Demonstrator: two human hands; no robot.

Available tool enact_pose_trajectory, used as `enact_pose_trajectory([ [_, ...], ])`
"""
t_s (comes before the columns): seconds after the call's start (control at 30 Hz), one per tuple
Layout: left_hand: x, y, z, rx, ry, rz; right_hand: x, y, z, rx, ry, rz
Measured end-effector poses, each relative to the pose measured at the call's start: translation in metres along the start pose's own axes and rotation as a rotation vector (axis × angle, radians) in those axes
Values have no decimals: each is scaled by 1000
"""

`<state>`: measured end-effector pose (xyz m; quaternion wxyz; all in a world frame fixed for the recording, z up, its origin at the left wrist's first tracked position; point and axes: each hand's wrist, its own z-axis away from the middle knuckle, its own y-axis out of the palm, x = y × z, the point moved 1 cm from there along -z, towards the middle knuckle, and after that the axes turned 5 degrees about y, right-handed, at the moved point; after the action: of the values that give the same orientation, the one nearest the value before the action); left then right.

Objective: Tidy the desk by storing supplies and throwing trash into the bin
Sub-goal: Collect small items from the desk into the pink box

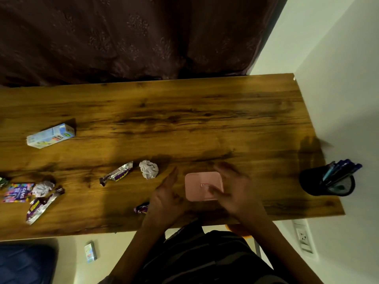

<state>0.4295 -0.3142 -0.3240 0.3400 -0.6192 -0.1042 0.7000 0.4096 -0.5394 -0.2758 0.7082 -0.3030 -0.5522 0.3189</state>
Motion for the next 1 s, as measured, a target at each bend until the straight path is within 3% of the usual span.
enact_pose_trajectory([
  [0.07,5,-13,7,-96,-122,71,-14,-7,5,-118,161,-144],
  [0.17,6,-19,7,-77,-326,259,-29,-4,6,90,520,-397],
  [0.27,2,-13,1,-65,-408,342,-37,4,1,181,659,-568],
  [0.57,-6,-6,-6,-29,-436,383,-40,11,-5,147,726,-789],
  [0.77,-11,-9,-12,-17,-417,320,-28,7,-10,120,622,-660],
  [0.9,-17,-19,-18,74,-402,274,-31,5,-6,114,536,-598],
  [1.0,-25,-23,-17,306,-467,244,-30,8,-12,22,391,-397],
])
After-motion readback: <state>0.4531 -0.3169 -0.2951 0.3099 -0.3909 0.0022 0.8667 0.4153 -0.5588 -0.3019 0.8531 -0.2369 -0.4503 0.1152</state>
